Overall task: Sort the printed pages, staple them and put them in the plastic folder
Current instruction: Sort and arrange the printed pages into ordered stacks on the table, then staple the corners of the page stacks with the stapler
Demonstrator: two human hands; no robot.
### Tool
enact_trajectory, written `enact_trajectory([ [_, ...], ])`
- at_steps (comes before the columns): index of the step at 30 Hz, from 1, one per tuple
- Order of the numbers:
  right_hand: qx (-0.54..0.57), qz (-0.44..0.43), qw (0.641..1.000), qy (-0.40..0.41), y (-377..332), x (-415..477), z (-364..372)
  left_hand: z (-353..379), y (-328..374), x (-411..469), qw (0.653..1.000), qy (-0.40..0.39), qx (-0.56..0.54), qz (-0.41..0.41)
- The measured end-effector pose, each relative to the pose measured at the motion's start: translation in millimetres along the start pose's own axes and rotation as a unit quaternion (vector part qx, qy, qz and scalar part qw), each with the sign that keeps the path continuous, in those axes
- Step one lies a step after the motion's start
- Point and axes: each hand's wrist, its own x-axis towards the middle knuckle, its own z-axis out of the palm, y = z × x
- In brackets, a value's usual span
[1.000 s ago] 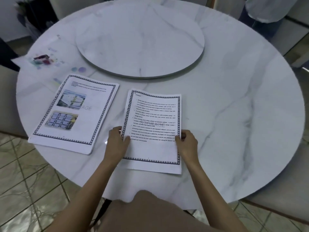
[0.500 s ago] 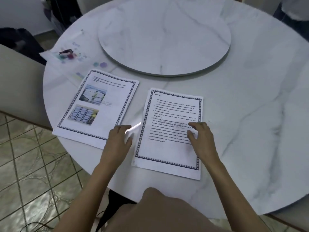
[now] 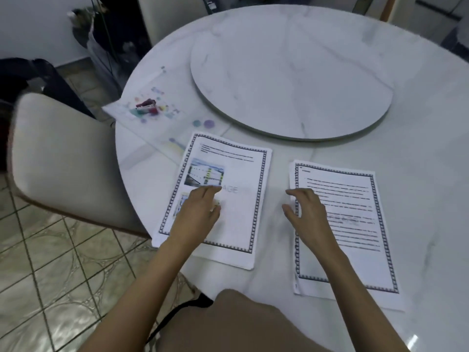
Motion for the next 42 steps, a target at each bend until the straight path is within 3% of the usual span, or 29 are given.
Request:
enact_trajectory([
  [9,0.006,0.002,1.000,-0.002,-65,33,39,-50,-66,20,1.000,-0.024,0.013,-0.010],
  [24,-0.043,-0.096,0.993,-0.054,-103,98,53,-72,-90,60,0.996,0.033,-0.029,-0.081],
  [42,-0.101,-0.097,0.988,-0.072,-241,239,145,-173,-187,159,0.999,-0.026,0.031,-0.008],
])
